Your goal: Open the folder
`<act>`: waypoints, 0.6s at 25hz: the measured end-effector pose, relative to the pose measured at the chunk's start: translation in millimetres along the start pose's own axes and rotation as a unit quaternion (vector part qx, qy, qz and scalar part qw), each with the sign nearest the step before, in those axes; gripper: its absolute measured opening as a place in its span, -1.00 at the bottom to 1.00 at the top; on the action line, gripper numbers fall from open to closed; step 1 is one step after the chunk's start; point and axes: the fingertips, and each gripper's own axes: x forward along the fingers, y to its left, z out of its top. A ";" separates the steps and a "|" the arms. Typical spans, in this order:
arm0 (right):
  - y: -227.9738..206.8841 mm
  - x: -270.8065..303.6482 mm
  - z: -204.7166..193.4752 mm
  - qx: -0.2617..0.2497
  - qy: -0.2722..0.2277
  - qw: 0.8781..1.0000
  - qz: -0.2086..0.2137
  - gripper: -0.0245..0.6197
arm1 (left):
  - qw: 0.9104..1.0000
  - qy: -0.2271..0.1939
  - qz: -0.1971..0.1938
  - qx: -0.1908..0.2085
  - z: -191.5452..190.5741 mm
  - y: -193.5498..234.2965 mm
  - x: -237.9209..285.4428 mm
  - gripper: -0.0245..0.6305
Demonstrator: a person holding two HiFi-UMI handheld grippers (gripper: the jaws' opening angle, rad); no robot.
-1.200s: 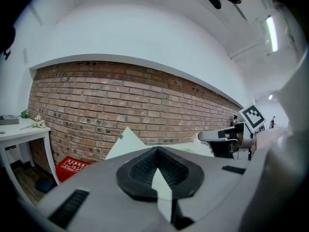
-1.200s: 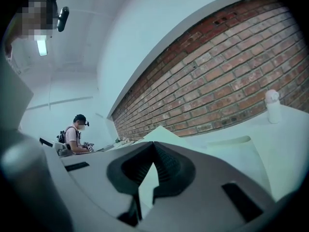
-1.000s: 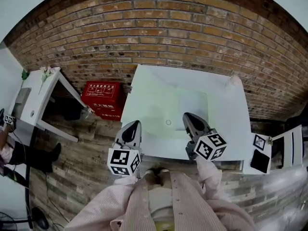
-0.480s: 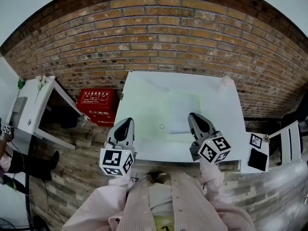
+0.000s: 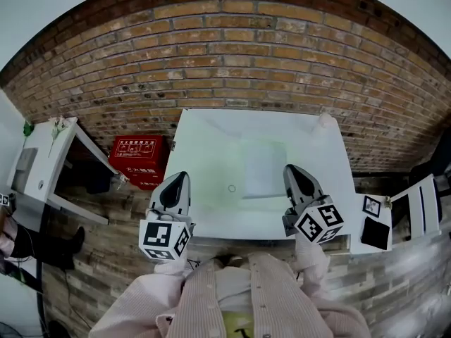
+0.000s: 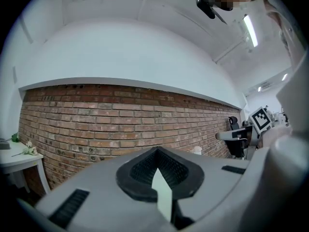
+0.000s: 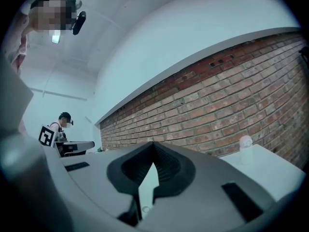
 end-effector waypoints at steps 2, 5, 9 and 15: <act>-1.0 -2.8 3.3 -0.006 -0.003 1.000 -0.002 -0.91 | 1.000 -0.001 0.001 0.002 1.3 -1.2 -1.1 -0.94; -2.0 -6.2 7.3 -0.013 -0.007 1.000 -0.006 -0.91 | 1.000 -0.001 0.003 0.004 2.3 -2.4 -2.8 -0.94; -3.4 -6.8 8.7 -0.012 -0.008 1.000 -0.008 -0.91 | 1.000 0.003 0.006 0.004 1.4 -1.2 -2.7 -0.94; -3.9 -7.1 5.3 -0.019 0.000 1.000 -0.011 -0.91 | 1.000 0.012 0.010 0.004 -4.5 0.1 -2.8 -0.94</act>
